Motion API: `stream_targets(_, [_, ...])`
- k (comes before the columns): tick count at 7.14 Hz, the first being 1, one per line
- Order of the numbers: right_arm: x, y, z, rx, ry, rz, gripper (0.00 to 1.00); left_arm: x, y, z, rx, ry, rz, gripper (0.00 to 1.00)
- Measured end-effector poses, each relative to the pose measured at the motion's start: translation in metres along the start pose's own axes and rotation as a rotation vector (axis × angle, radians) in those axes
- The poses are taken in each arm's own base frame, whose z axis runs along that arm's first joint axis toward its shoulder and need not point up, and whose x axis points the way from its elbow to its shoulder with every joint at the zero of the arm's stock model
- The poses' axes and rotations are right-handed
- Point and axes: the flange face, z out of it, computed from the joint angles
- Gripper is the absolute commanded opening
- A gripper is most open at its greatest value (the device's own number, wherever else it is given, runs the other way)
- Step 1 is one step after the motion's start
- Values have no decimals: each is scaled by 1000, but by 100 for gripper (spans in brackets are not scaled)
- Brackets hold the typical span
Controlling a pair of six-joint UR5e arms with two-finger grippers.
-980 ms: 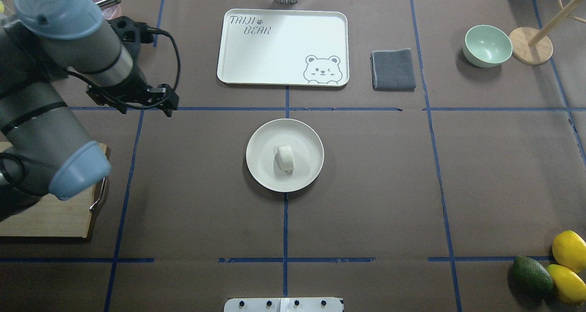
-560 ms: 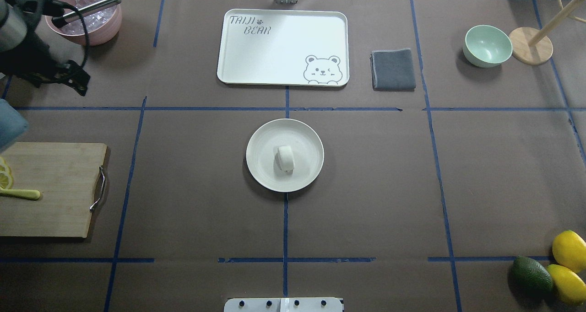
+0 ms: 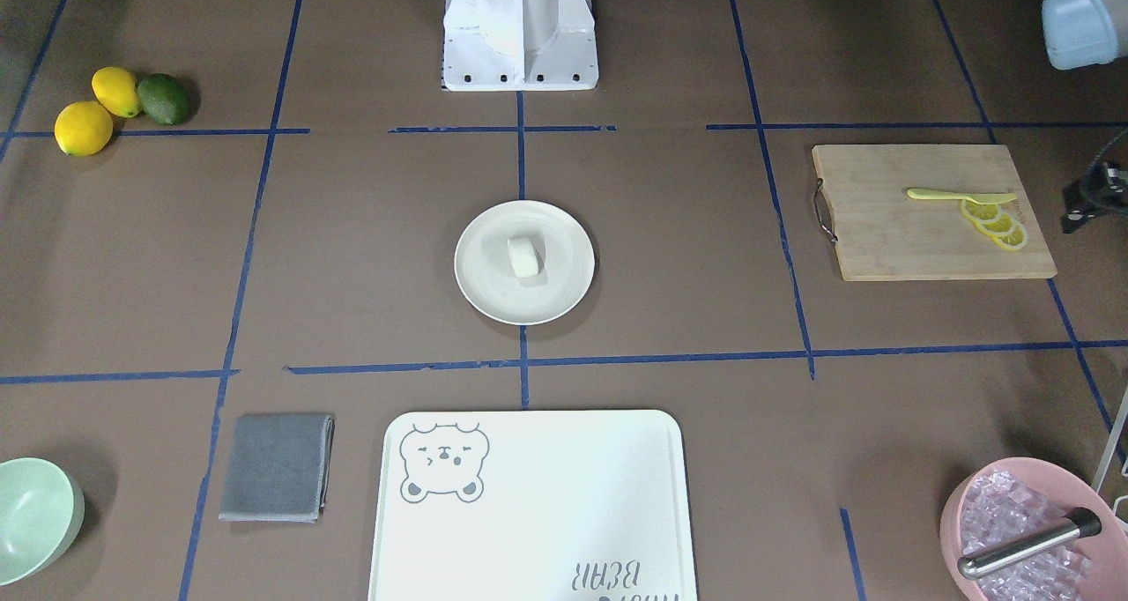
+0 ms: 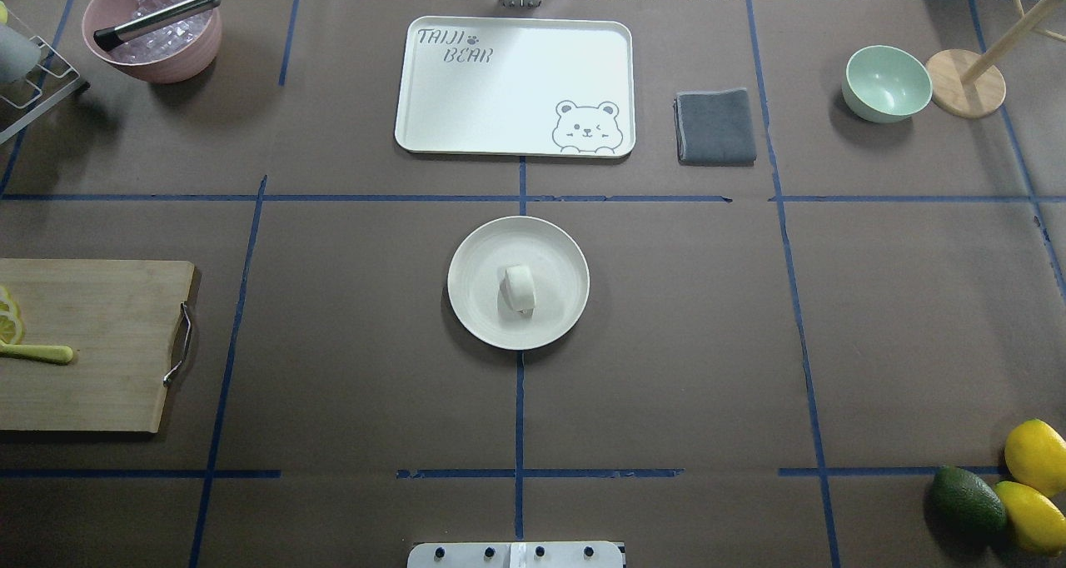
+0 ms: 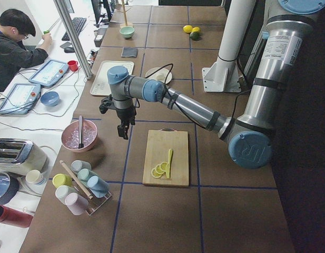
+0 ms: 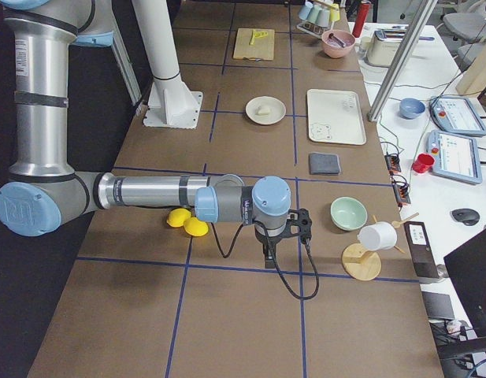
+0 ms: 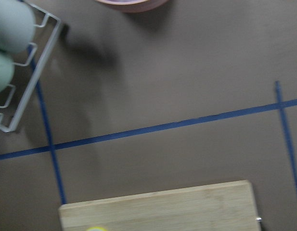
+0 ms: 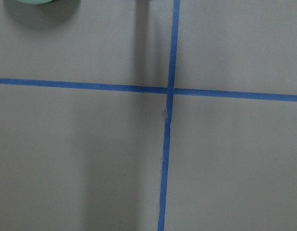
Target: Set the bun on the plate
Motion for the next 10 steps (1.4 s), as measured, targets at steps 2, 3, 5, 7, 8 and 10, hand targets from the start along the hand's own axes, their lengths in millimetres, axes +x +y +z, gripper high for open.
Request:
stream_targets(2, [0,0,0,0,0,0,100,-100,21,12,-23,52,-32,100])
stream_targets(3, [-1,-1,-1,2,0,-2,100,-134,40,22,-34,70,-57,100])
stream_targets(5, [-2,-2,-2,5,0,-4,100,-165,88,56,-9,117,-88,100])
stream_targets(7, [-2,-2,-2,5,0,-4,100,-175,123,80,47,131,-136,100])
stream_targets(8, [-2,-2,-2,4,0,-3,100,-177,129,83,61,132,-152,100])
stream_targets(10, [-1,-2,-1,3,0,-4,100,-177,131,85,68,131,-163,100])
